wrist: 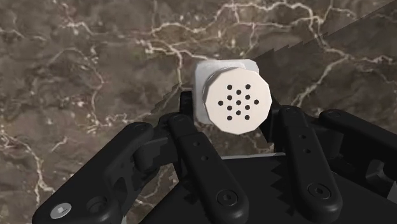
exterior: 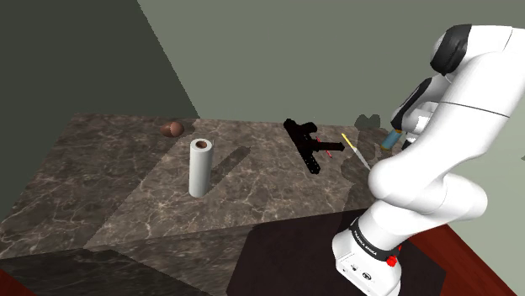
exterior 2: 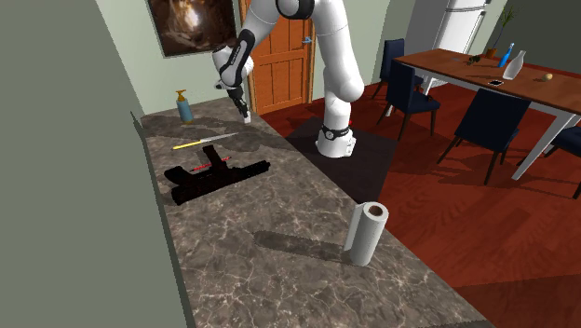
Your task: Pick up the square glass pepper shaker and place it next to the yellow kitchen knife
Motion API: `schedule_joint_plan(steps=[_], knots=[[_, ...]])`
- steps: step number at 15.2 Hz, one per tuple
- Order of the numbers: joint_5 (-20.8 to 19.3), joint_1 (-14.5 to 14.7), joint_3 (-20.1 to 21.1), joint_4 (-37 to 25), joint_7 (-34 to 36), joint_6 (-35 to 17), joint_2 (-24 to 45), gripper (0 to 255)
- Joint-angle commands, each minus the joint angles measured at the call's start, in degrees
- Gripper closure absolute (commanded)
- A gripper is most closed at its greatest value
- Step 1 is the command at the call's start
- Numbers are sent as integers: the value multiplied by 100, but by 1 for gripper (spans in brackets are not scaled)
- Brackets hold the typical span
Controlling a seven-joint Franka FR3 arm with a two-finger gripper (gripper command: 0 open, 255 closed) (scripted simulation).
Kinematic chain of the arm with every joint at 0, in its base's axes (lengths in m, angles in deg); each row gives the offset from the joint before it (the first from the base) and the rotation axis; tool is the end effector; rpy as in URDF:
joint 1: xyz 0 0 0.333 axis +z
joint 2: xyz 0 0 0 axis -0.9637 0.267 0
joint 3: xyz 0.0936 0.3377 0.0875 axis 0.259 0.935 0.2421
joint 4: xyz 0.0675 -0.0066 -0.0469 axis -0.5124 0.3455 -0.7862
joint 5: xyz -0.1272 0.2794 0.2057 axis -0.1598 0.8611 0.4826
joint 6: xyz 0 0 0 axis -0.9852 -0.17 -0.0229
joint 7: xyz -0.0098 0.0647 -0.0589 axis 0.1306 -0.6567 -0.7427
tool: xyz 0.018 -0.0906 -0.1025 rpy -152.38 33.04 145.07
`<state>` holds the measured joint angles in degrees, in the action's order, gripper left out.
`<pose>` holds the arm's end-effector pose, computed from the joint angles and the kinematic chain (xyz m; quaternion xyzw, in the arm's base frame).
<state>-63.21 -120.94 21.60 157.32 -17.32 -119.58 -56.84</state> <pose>0.1006 -0.5151 0.2610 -0.9746 0.1951 0.1087 0.0157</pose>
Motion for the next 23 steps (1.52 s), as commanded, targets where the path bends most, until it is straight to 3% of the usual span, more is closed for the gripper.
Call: schedule_joint_plan(steps=[1,7,8,13,17,23], knots=[[49,-26,30,-13,-25,-58,76,255],[49,-27,30,-14,-25,-58,76,255],[50,-27,31,-14,-25,-58,77,0],[49,-27,31,-14,-25,-58,77,0],[-281,200,-136,-207,211,637,-472,0],[-283,195,-131,-207,212,637,-473,0]])
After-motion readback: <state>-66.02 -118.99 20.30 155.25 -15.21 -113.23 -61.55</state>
